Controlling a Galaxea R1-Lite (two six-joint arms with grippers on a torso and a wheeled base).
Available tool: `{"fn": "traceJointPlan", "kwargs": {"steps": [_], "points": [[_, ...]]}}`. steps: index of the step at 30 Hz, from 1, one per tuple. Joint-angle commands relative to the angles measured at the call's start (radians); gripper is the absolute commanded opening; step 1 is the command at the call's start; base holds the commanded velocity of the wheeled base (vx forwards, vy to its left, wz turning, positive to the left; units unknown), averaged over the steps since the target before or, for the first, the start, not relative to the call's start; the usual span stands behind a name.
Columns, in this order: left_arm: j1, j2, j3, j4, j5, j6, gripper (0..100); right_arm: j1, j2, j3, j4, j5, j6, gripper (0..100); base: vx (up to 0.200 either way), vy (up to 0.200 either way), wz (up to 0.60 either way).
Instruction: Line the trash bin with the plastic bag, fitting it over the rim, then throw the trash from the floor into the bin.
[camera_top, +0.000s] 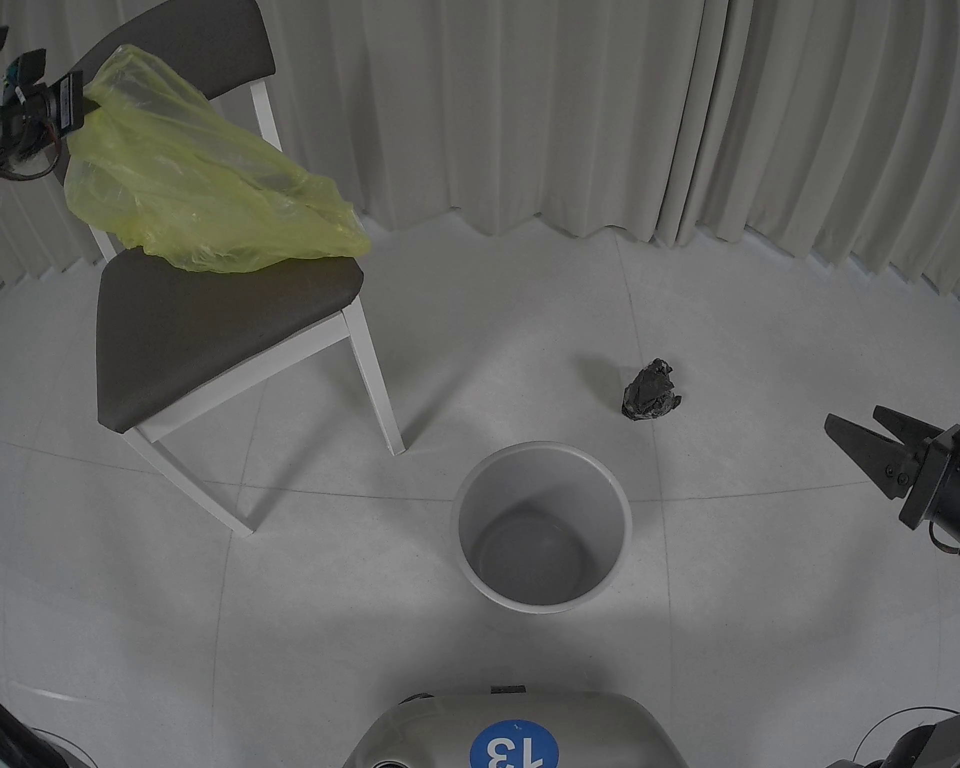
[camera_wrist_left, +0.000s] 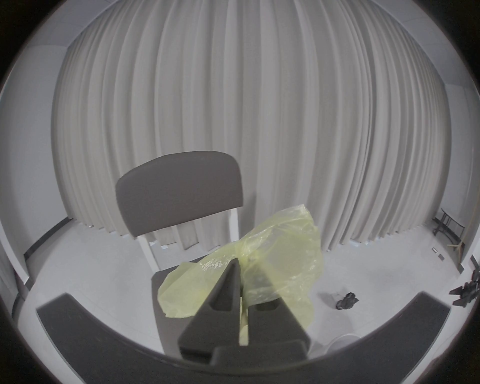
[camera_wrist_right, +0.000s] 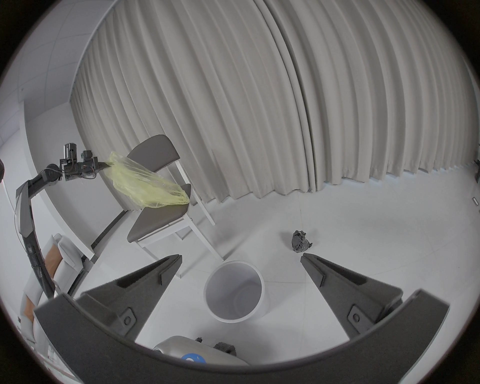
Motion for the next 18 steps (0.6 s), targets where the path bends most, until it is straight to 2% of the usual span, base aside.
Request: {"fn": "traceJointPlan", "kwargs": {"steps": [1,9,18], "points": [[-0.053,0.0,-0.023,0.014,0.004,-0.003,0,0.029,0.032,0.005,-0.007,-0.009,0.004,100,0.0,0.0,0.0],[-0.113,-0.003,-0.023,0.038,0.01,-0.004,0,0.034,0.039,0.004,-0.031,-0.009,0.033,100,0.0,0.0,0.0],[-0.259,-0.055,-0.023,0.047,0.011,-0.027,0,0.049,0.049,0.004,-0.031,-0.009,0.047,100,0.0,0.0,0.0]]}}
